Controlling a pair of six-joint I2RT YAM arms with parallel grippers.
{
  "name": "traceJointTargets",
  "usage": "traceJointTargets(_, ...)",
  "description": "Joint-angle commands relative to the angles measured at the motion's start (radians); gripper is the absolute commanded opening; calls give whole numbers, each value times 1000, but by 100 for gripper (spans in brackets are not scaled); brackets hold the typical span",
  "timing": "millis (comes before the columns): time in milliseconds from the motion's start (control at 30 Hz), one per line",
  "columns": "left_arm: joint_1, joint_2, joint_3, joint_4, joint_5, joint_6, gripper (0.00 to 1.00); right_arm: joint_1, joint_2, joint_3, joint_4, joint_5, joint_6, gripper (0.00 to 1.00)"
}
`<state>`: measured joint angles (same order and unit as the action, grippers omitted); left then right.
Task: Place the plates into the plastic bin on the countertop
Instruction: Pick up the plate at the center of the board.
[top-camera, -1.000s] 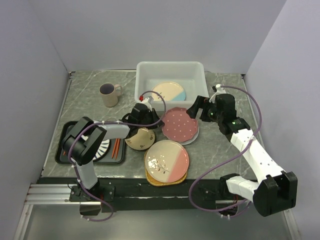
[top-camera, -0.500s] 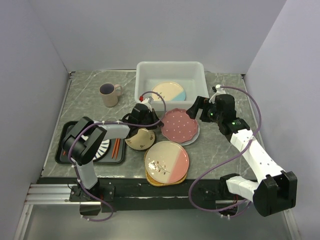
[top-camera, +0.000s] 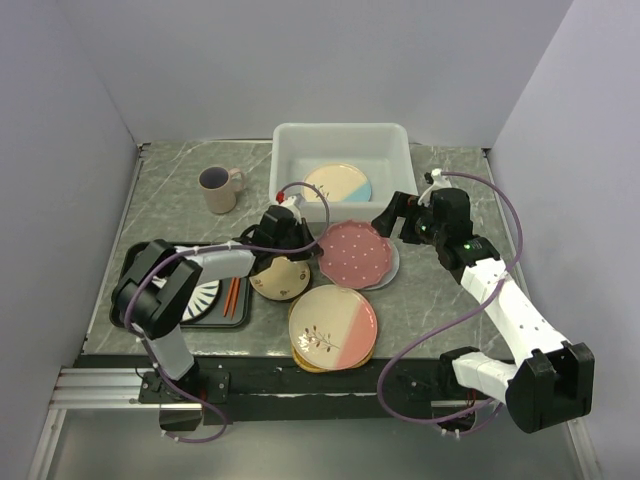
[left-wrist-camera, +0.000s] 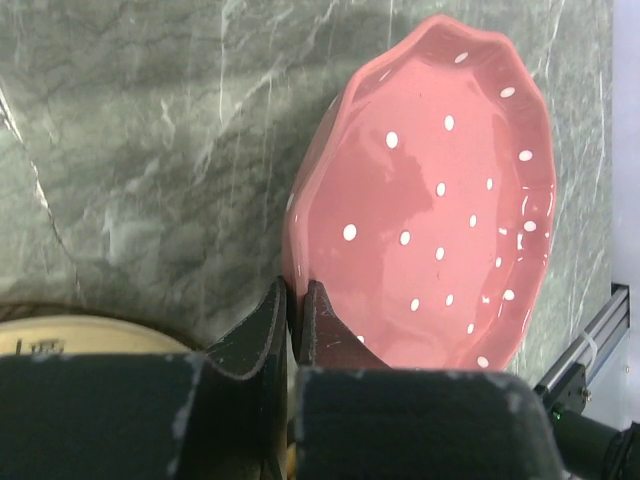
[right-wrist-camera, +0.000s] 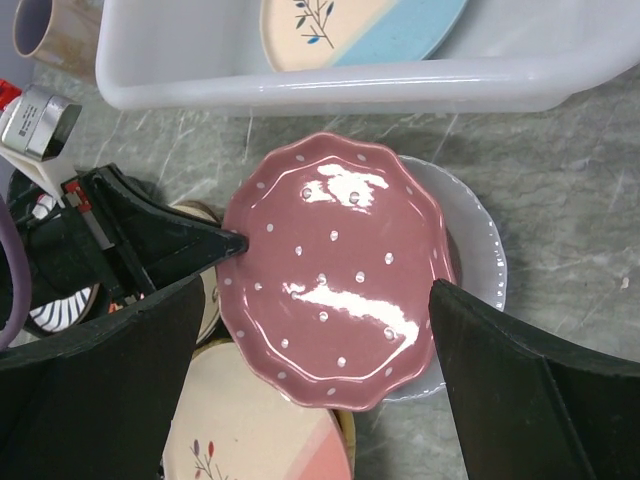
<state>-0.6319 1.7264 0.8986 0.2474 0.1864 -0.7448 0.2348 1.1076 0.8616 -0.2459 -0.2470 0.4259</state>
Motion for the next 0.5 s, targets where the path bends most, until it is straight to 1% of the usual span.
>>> traceJointTargets(0, -8, -100, 36, 10, 84, 12, 1, -9, 1, 2, 45, -20, 4, 100)
traceJointTargets(467, 6, -215, 37, -39, 104, 2, 1, -11, -3, 8, 37, -38, 4, 100)
